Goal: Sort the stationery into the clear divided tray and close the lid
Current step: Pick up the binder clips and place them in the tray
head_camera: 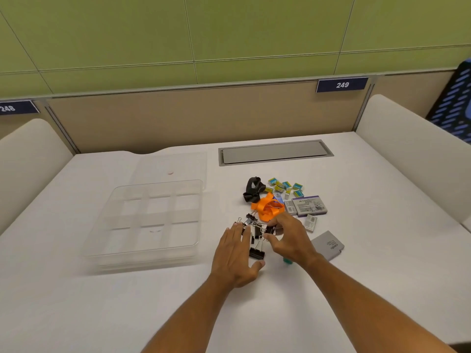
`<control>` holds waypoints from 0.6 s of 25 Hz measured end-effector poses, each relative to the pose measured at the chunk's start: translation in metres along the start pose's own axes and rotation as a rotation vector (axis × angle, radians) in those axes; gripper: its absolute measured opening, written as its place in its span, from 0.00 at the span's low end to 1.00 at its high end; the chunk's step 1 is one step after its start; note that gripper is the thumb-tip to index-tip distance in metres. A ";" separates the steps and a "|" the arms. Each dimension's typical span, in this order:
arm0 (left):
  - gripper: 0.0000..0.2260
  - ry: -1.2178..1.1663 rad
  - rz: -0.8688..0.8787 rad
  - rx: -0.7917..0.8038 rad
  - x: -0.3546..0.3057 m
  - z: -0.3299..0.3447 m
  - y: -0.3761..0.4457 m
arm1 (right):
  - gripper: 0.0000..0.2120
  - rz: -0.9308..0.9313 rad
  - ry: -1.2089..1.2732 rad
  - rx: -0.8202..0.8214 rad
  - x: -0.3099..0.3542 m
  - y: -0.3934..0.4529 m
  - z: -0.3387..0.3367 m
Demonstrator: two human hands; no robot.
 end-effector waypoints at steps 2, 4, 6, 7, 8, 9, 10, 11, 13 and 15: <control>0.42 0.002 -0.006 0.019 -0.003 0.003 0.001 | 0.14 0.007 -0.012 -0.006 -0.002 -0.001 -0.003; 0.41 0.011 -0.012 0.044 -0.004 0.004 0.002 | 0.14 0.018 -0.046 -0.023 -0.002 -0.003 -0.005; 0.39 0.008 -0.032 0.065 -0.003 0.005 0.002 | 0.14 0.031 -0.087 -0.039 -0.002 -0.005 -0.006; 0.38 -0.001 -0.051 0.080 -0.003 0.006 0.002 | 0.14 0.045 -0.094 -0.043 -0.002 -0.007 -0.006; 0.37 -0.011 -0.071 0.093 -0.004 0.007 0.003 | 0.14 0.063 -0.091 -0.045 -0.003 -0.008 -0.007; 0.36 -0.015 -0.089 0.100 -0.006 0.008 0.003 | 0.13 0.080 -0.083 -0.048 -0.003 -0.009 -0.008; 0.34 -0.011 -0.102 0.098 -0.009 0.009 0.004 | 0.13 0.092 -0.073 -0.052 -0.004 -0.009 -0.009; 0.33 -0.004 -0.111 0.091 -0.012 0.010 0.006 | 0.13 0.100 -0.058 -0.057 -0.005 -0.010 -0.010; 0.30 -0.008 -0.135 0.080 -0.020 0.013 0.010 | 0.17 0.135 -0.035 -0.053 -0.008 -0.011 -0.012; 0.28 -0.024 -0.164 0.087 -0.024 0.016 0.014 | 0.22 0.193 -0.036 -0.040 -0.011 -0.012 -0.015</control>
Point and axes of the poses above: each hand's wrist, its own y-axis towards the middle knuckle, its own z-axis out of the palm, x = y × z, the point moved 1 cm from there along y, towards the middle knuckle, and after that the axes turned 1 degree about -y, right-handed, at the moved point
